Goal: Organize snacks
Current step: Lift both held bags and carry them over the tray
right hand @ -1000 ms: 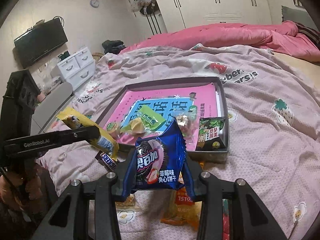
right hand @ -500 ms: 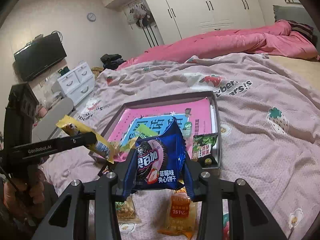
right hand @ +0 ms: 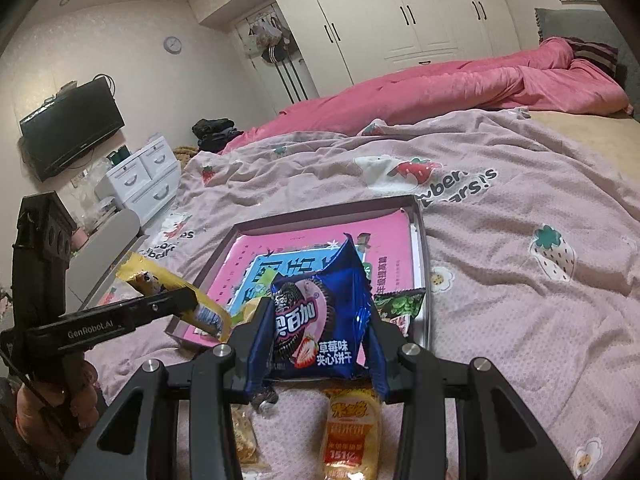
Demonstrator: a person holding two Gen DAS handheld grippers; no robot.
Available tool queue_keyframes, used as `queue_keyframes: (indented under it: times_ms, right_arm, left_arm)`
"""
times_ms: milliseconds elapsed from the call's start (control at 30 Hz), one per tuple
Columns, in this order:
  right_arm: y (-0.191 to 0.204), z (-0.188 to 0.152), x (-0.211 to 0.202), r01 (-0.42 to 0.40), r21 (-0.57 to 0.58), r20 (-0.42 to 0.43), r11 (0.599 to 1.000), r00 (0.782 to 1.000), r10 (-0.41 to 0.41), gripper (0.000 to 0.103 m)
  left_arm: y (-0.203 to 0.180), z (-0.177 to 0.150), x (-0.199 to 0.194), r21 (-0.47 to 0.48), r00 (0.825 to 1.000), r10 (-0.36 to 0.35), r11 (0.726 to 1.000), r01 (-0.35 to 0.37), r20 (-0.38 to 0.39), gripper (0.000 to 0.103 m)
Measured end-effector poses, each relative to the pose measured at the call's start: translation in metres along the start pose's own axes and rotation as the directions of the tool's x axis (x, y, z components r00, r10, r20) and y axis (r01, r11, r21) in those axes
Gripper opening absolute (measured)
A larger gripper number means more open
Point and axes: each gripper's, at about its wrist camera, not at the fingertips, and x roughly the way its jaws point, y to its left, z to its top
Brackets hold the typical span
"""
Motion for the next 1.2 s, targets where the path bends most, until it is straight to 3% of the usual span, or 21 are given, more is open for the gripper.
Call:
queue_keyframes:
  times_ms: [567, 1200]
  right_arm:
    - [-0.01, 0.011, 0.023, 0.023, 0.015, 0.005, 1.0, 1.0, -0.023, 0.042]
    - [-0.011, 0.007, 0.05, 0.039, 0.004, -0.068, 0.999, 0.997, -0.039, 0.042]
  left_arm:
    - [-0.009, -0.004, 0.041, 0.021, 0.997, -0.048, 0.999, 0.049, -0.053, 0.016]
    - [0.007, -0.007, 0.053, 0.027, 0.996, -0.005, 1.0, 0.008, -0.085, 0.016]
